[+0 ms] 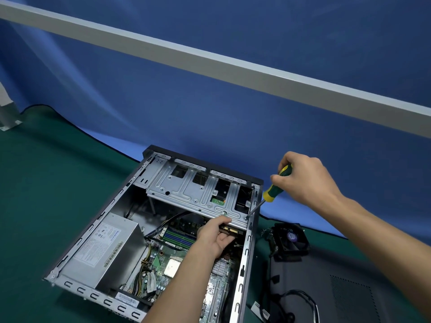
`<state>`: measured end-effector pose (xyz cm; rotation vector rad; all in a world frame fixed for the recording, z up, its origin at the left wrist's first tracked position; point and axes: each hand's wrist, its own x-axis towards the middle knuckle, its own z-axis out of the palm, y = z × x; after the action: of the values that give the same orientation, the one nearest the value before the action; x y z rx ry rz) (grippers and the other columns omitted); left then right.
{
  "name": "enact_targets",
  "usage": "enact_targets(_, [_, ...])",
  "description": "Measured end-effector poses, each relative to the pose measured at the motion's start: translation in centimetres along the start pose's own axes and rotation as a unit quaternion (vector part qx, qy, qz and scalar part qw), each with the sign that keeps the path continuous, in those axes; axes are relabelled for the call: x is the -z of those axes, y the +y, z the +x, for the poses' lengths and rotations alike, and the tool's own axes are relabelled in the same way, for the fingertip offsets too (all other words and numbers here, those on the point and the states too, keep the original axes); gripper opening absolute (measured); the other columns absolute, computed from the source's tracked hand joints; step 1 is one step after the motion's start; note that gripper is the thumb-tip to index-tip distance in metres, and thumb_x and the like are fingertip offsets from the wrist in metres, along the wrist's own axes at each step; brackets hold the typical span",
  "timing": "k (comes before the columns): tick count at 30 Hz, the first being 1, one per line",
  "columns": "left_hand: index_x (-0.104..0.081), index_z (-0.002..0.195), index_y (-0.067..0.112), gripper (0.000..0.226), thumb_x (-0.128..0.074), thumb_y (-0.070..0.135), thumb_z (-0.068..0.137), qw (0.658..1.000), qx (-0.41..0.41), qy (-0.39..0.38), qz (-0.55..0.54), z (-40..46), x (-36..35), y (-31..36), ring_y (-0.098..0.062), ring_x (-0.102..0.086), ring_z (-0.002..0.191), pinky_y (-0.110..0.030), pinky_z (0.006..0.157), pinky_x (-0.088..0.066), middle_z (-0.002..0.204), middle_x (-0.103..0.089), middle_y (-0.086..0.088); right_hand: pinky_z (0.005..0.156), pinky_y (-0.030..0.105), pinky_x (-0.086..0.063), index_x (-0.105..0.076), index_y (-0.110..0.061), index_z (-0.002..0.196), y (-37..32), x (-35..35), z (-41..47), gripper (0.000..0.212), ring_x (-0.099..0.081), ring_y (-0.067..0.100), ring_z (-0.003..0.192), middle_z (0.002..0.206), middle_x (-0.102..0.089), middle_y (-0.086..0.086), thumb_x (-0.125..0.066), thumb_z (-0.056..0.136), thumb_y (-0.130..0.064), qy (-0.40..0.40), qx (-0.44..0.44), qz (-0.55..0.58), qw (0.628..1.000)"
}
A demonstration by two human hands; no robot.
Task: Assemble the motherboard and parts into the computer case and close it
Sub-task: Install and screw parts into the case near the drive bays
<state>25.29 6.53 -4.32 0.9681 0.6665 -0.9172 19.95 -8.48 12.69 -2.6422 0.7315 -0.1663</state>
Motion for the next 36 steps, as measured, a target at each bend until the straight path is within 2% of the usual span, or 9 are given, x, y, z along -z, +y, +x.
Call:
enact_targets(5, [-0.050,0.127,-0.002,0.056,-0.070,-0.005,0.075,1.000,-0.007,-0.004,0.002,0.0,0.1,-0.2,-0.035,-0.054,0.117,-0.039,0.073,-0.054,0.131,-0.050,-0.025,0.048,0.027,-0.035,-0.048,-0.023,0.086,-1.4,0.5,0.5,0.021,-0.052,0.014,0.061,0.078,-0.059,-0.003,-0.064,0.083,-0.035,-0.070,0.012,-0.058,0.996])
enact_targets(9, [-0.056,0.103,-0.001,0.029,-0.067,-0.006,0.077,1.000,-0.007,-0.015,0.007,0.2,0.3,-0.3,-0.025,-0.065,0.067,-0.036,0.052,-0.056,0.079,-0.066,-0.018,0.051,0.029,-0.045,-0.042,-0.023,0.100,-2.8,1.6,0.9,0.019,-0.058,0.017,0.055,0.078,-0.062,0.001,-0.055,0.088,-0.029,-0.166,0.015,-0.052,0.985])
enact_targets(14, [-0.056,0.085,0.001,0.012,-0.062,-0.008,0.079,1.000,0.001,-0.026,0.011,0.0,0.2,0.2,-0.023,-0.066,0.054,-0.034,0.046,-0.056,0.057,-0.067,-0.013,0.047,0.024,-0.034,-0.049,-0.011,0.078,-4.1,1.2,1.0,0.036,-0.054,0.018,0.044,0.058,-0.056,0.004,-0.044,0.097,-0.041,-0.110,0.018,-0.195,0.974])
enact_targets(18, [-0.056,0.083,0.000,0.012,-0.061,-0.010,0.079,1.000,-0.006,-0.028,0.003,-0.1,0.2,0.2,-0.025,-0.066,0.051,-0.036,0.045,-0.056,0.058,-0.067,-0.016,0.054,0.028,-0.050,-0.043,-0.018,0.103,-4.4,1.4,1.2,0.016,-0.062,0.019,0.047,0.076,-0.065,0.005,-0.050,0.092,-0.026,-0.204,0.008,-0.134,0.970])
enact_targets(22, [-0.057,0.084,-0.002,0.011,-0.062,-0.010,0.078,1.000,-0.010,-0.028,-0.001,0.1,0.1,0.1,-0.029,-0.067,0.057,-0.040,0.048,-0.058,0.065,-0.067,-0.019,0.047,0.023,-0.042,-0.050,-0.012,0.088,-4.7,0.9,1.2,0.024,-0.055,0.014,0.034,0.055,-0.062,0.003,-0.050,0.095,-0.035,-0.155,0.020,-0.176,0.972])
enact_targets(26, [-0.057,0.084,-0.003,0.009,-0.061,-0.011,0.079,1.000,-0.009,-0.030,-0.005,0.1,0.1,0.1,-0.028,-0.067,0.051,-0.038,0.045,-0.056,0.063,-0.067,-0.020,0.048,0.022,-0.044,-0.054,-0.008,0.104,-5.1,1.0,1.4,0.016,-0.058,0.015,0.036,0.058,-0.069,0.007,-0.047,0.092,-0.016,-0.213,-0.003,-0.135,0.968])
enact_targets(29, [-0.056,0.085,-0.003,0.010,-0.061,-0.011,0.079,0.999,-0.011,-0.031,-0.008,0.1,0.1,0.1,-0.027,-0.067,0.050,-0.038,0.045,-0.056,0.063,-0.067,-0.019,0.045,0.021,-0.035,-0.057,-0.008,0.075,-5.1,0.9,1.4,0.032,-0.050,0.014,0.029,0.039,-0.057,0.002,-0.048,0.095,-0.031,-0.149,0.003,-0.205,0.967])
enact_targets(34, [-0.058,0.085,-0.003,0.010,-0.062,-0.010,0.078,0.999,-0.016,-0.031,0.001,0.3,0.3,0.0,-0.028,-0.067,0.052,-0.039,0.047,-0.057,0.065,-0.068,-0.020,0.061,0.037,-0.057,-0.038,-0.019,0.104,-5.1,1.4,1.3,0.022,-0.066,0.022,0.055,0.078,-0.068,0.007,-0.051,0.092,-0.032,-0.231,0.001,-0.135,0.964])
enact_targets(36, [-0.058,0.087,-0.003,0.011,-0.062,-0.009,0.078,0.999,-0.017,-0.030,0.003,0.4,0.3,0.0,-0.028,-0.068,0.054,-0.038,0.047,-0.057,0.066,-0.068,-0.021,0.056,0.032,-0.052,-0.041,-0.017,0.097,-5.1,1.0,0.9,0.012,-0.061,0.021,0.051,0.071,-0.066,0.007,-0.047,0.094,-0.026,-0.203,0.027,-0.148,0.968])
